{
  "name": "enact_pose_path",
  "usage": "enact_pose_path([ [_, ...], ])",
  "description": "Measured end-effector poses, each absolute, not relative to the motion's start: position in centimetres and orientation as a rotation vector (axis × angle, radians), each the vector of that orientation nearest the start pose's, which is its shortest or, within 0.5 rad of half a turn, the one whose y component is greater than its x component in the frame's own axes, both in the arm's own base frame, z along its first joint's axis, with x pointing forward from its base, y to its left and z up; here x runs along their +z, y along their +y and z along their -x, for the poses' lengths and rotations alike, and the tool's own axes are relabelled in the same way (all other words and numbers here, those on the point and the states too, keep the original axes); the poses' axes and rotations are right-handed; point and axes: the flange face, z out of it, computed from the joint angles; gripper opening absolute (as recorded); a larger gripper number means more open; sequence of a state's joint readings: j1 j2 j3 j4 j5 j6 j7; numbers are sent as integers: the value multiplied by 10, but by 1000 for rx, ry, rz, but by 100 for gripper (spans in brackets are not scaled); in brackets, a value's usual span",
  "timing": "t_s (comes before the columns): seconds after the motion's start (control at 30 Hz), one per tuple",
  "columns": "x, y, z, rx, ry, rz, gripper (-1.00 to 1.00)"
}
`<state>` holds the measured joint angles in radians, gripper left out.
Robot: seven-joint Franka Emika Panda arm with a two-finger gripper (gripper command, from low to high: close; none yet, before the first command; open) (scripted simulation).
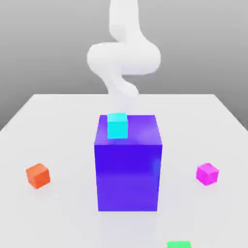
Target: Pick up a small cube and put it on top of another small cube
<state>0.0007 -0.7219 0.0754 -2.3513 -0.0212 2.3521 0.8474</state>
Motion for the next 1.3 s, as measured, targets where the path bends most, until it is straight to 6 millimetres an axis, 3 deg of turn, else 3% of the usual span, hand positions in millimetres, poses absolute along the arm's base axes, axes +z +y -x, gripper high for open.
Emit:
enact_pose_path([
  [0.07,612,71,-399,-901,991,2615,0],
  [0.17,538,115,-416,-799,947,2730,0],
  [0.33,413,179,-409,-598,844,2896,0],
  [0.5,298,228,-359,-358,708,3021,0],
  [0.57,261,243,-330,-257,650,3055,0],
  [0.67,215,269,-272,-96,514,3095,0],
  [0.73,196,276,-246,-24,468,3102,0],
  [1.23,130,272,-246,1,501,3095,0],
  [1.27,126,270,-246,1,500,3098,-100],
  [1.3,126,270,-246,1,500,3098,-100],
])
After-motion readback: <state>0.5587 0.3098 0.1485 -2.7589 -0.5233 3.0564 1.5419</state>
